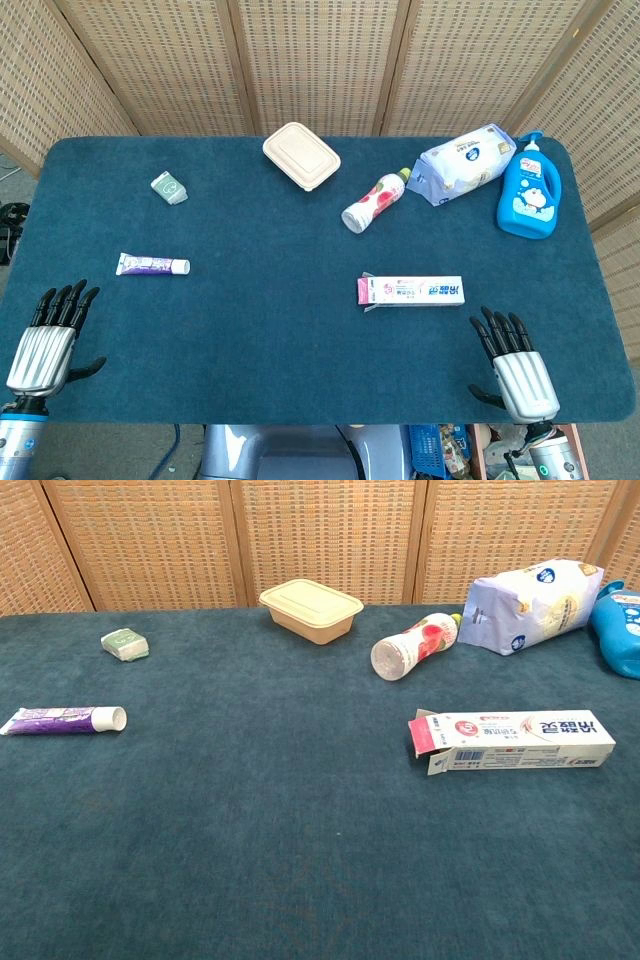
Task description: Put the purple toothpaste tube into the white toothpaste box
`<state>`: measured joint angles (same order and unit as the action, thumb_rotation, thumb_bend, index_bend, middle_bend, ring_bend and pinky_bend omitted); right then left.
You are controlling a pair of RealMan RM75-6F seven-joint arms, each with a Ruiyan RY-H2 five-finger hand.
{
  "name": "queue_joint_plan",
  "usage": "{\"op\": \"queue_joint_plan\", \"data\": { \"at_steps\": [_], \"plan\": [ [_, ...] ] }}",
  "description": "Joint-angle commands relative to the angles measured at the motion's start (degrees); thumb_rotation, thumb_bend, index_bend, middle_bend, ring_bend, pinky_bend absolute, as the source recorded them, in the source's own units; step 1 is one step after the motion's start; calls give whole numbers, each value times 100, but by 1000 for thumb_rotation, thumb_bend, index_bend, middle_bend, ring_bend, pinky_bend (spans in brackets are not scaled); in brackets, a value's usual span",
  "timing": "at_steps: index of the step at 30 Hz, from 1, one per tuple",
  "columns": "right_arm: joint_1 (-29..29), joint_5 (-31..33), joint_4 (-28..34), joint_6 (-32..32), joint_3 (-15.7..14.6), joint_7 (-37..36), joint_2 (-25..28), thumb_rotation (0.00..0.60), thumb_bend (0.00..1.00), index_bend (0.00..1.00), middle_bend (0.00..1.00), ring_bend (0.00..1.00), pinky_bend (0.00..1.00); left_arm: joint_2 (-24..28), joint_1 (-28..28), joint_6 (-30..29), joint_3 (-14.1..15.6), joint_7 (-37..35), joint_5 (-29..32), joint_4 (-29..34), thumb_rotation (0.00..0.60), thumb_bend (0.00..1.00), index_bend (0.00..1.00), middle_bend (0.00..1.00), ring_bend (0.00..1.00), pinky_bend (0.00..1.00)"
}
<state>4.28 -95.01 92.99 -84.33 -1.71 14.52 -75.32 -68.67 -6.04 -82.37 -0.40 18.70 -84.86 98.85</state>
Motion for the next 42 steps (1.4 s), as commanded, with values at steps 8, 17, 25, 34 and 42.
{"op": "queue_joint_plan", "data": {
  "at_steps": [8, 17, 25, 34, 42],
  "plan": [
    [-11, -62, 56, -50, -25, -76, 53, 600, 0, 22, 0, 0, 0, -21, 7, 6, 27, 65, 1, 6, 600, 133, 19, 0, 0, 0],
    [-24, -5, 68, -18, -31, -37, 52, 600, 0, 22, 0, 0, 0, -7, -19, 74, 15, 45, 66, -14, 600, 132, 20, 0, 0, 0],
    [-19, -36, 48, 10, -59, 18, 28, 600, 0, 24, 0, 0, 0, 27, -13, 38, 18, 66, 35, 100, 600, 134, 20, 0, 0, 0],
    [-12, 12, 40, 60, -58, 39, 12, 600, 0, 24, 0, 0, 0, 294, -373, 544, -326, 132, 532, -38, 600, 136, 21, 0, 0, 0],
    [-4, 43, 13, 107, -60, 99, -35, 600, 0, 24, 0, 0, 0, 576, -1073, 1660, -821, 79, 1420, -334, 600, 147, 68, 0, 0, 0]
  ]
}}
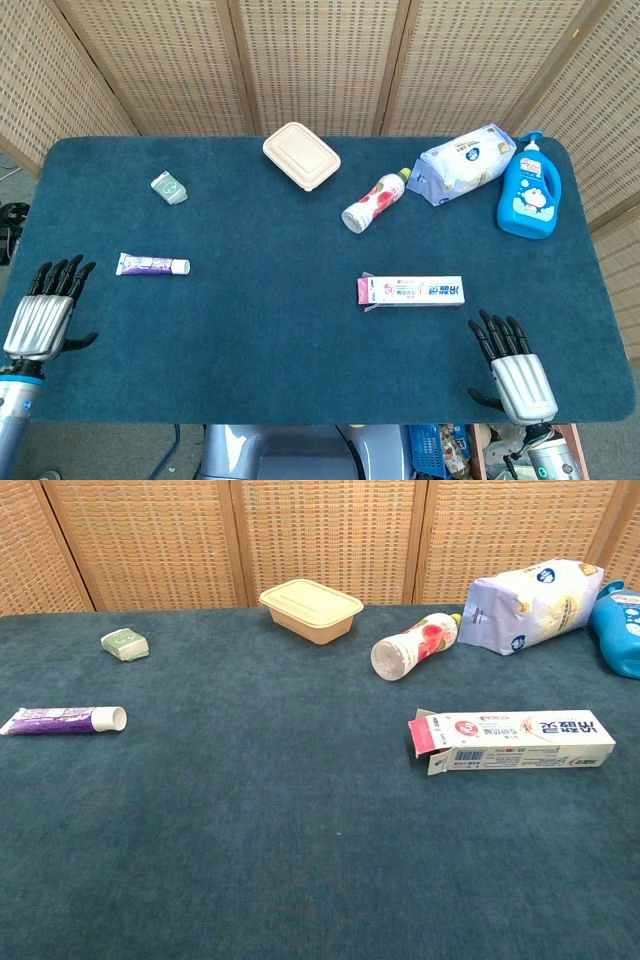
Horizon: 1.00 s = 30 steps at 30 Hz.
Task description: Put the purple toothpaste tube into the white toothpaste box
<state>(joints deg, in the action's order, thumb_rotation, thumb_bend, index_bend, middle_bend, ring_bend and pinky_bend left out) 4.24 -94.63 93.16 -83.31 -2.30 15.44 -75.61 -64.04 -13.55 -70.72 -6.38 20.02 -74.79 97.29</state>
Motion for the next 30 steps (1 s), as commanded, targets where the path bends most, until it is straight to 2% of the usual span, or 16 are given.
{"op": "queue_joint_plan", "data": {
  "at_steps": [1, 5, 16, 30],
  "plan": [
    [1, 9, -7, 9, 0, 15, -13, 600, 0, 24, 0, 0, 0, 111, -449, 736, -288, -93, 610, -258, 600, 147, 80, 0, 0, 0],
    [4, 20, -15, 25, -3, 24, -23, 600, 0, 24, 0, 0, 0, -32, -773, 1238, -390, 53, 1117, -627, 600, 153, 124, 0, 0, 0],
    [18, 53, -56, 49, 11, -17, -49, 600, 0, 25, 0, 0, 0, -865, -1437, 1912, -500, 683, 2338, -1887, 600, 175, 223, 71, 5, 47],
    [33, 89, -138, 104, 3, -13, -112, 600, 0, 27, 0, 0, 0, -1602, -2124, 2319, -470, 1426, 3278, -2805, 600, 197, 271, 98, 23, 59]
  ]
}}
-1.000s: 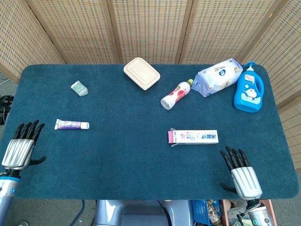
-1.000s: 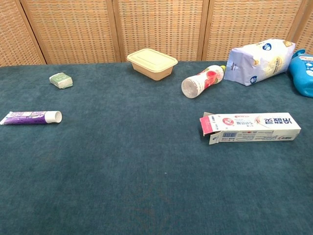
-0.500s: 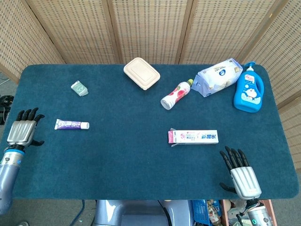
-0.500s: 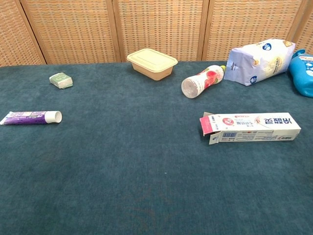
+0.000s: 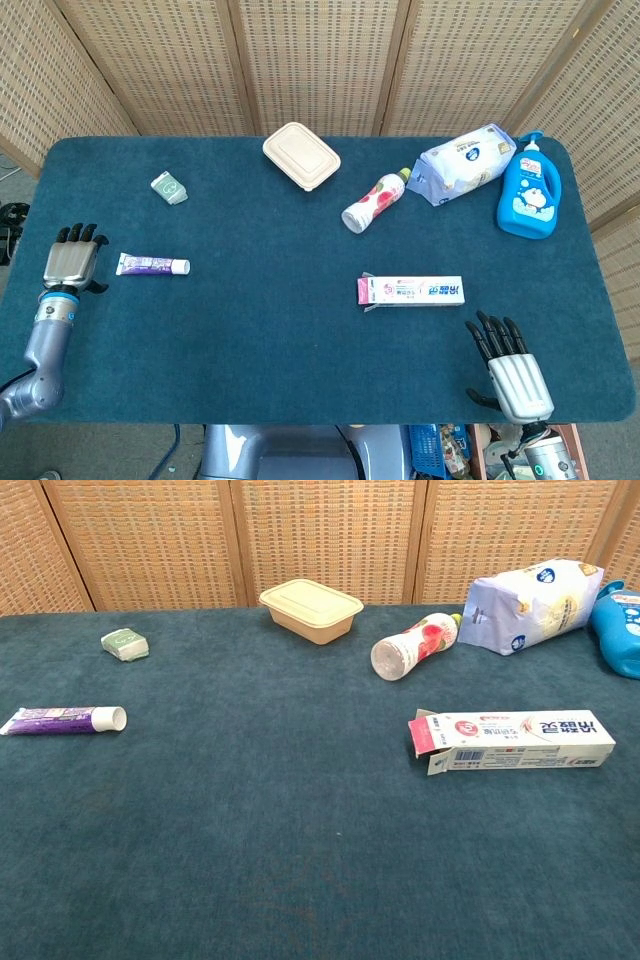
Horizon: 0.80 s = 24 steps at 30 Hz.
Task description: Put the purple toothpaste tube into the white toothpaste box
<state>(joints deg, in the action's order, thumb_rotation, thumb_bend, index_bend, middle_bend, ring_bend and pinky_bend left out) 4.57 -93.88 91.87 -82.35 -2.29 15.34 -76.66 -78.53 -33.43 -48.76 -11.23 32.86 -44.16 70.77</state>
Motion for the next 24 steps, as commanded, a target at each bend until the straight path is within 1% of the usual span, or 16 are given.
{"op": "queue_joint_plan", "data": {
  "at_steps": [1, 7, 12, 19, 24],
  "plan": [
    [1, 35, -15, 16, 8, -12, -12, 600, 0, 27, 0, 0, 0, -225, -187, 157, 37, 212, 297, -213, 600, 200, 276, 98, 23, 59],
    [9, 58, -39, 32, 13, -24, -19, 600, 0, 26, 0, 0, 0, -476, -355, 128, 137, 465, 519, -462, 600, 205, 281, 98, 24, 56],
    [8, 48, -42, 37, -6, -19, -23, 600, 0, 27, 0, 0, 0, -620, -485, 156, 133, 519, 692, -648, 600, 209, 283, 98, 24, 54],
    [19, 72, -78, 61, -1, -7, -53, 600, 0, 27, 0, 0, 0, -732, -672, 209, 178, 562, 655, -724, 600, 211, 284, 99, 23, 56],
    [13, 51, -88, 24, -1, -11, -60, 600, 0, 27, 0, 0, 0, -804, -763, 243, 244, 645, 711, -757, 600, 230, 289, 102, 23, 61]
  ]
}}
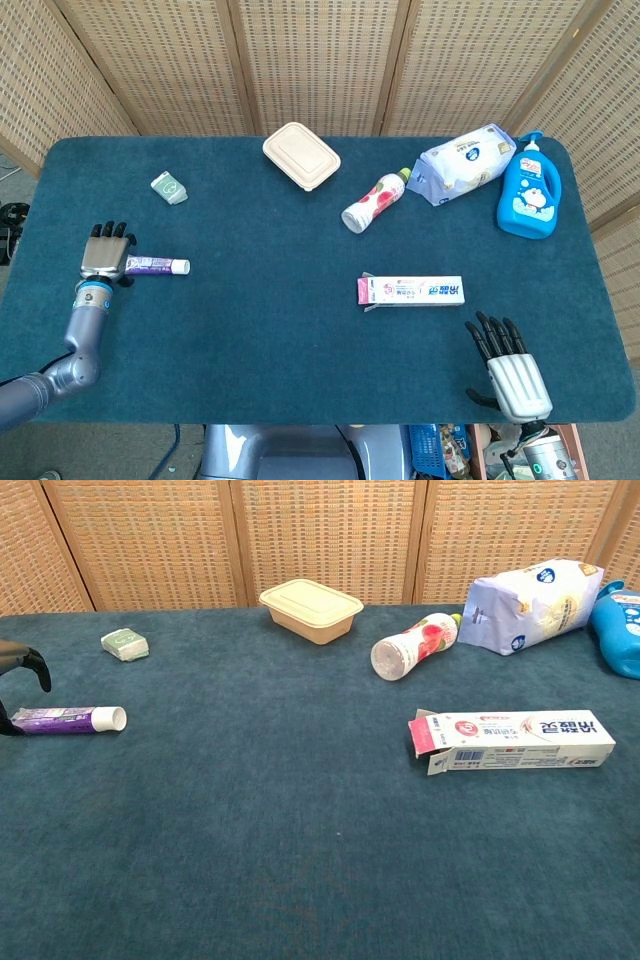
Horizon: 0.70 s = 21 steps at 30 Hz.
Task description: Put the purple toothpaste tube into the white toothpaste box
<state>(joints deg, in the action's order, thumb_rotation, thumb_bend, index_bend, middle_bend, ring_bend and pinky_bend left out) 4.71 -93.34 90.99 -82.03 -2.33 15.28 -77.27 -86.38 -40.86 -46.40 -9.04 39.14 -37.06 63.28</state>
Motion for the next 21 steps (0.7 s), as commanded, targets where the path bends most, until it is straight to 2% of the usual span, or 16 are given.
{"op": "queue_joint_plan", "data": {
  "at_steps": [1, 18, 21],
  "plan": [
    [-3, -4, -2, -19, 8, -10, 0, 600, 0, 27, 0, 0, 0, -30, -33, 8, 43, 33, 2, -15, 600, 233, 290, 102, 24, 62],
    [-16, 12, -19, -77, 33, -52, 9, 600, 0, 27, 0, 0, 0, -241, -181, 77, 196, 107, 28, -221, 600, 241, 316, 114, 33, 79],
    [-18, 13, -20, -84, 35, -49, 9, 600, 0, 28, 0, 0, 0, -295, -188, 95, 225, 101, 32, -298, 600, 266, 333, 127, 42, 87]
  ]
}}
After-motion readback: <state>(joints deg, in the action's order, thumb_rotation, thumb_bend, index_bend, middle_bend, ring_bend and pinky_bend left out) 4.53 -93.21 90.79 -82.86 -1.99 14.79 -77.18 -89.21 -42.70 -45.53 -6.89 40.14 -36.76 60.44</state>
